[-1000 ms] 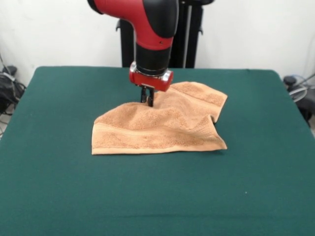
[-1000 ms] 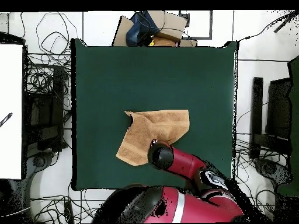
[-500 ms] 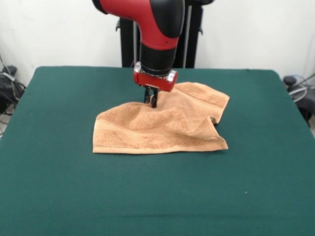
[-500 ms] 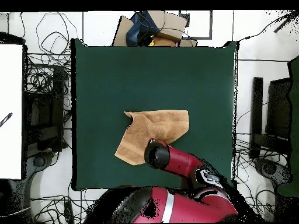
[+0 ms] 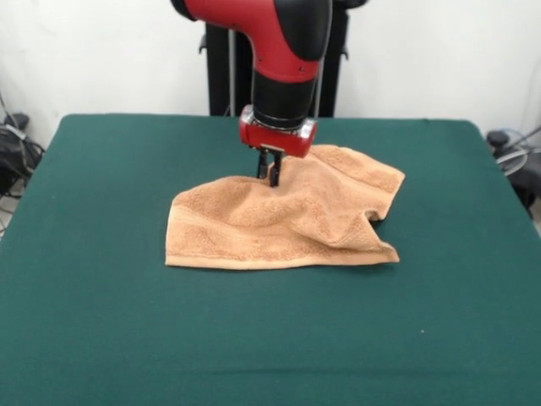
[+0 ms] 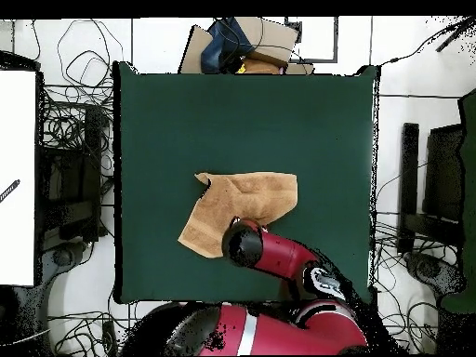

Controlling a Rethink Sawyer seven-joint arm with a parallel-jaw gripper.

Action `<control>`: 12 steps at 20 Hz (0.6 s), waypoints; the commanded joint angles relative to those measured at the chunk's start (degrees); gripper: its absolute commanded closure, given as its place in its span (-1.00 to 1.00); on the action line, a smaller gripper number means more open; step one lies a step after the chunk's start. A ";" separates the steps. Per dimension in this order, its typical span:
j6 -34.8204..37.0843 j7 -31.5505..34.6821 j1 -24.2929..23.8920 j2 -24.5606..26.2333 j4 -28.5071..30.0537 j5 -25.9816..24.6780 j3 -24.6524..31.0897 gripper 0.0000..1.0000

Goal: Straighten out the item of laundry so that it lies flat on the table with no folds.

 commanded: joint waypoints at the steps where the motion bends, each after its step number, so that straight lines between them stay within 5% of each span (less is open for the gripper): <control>1: 4.24 11.18 1.37 -1.88 -3.74 4.29 2.62 1.00; 12: 2.50 11.68 0.31 -3.08 -1.73 4.83 3.57 1.00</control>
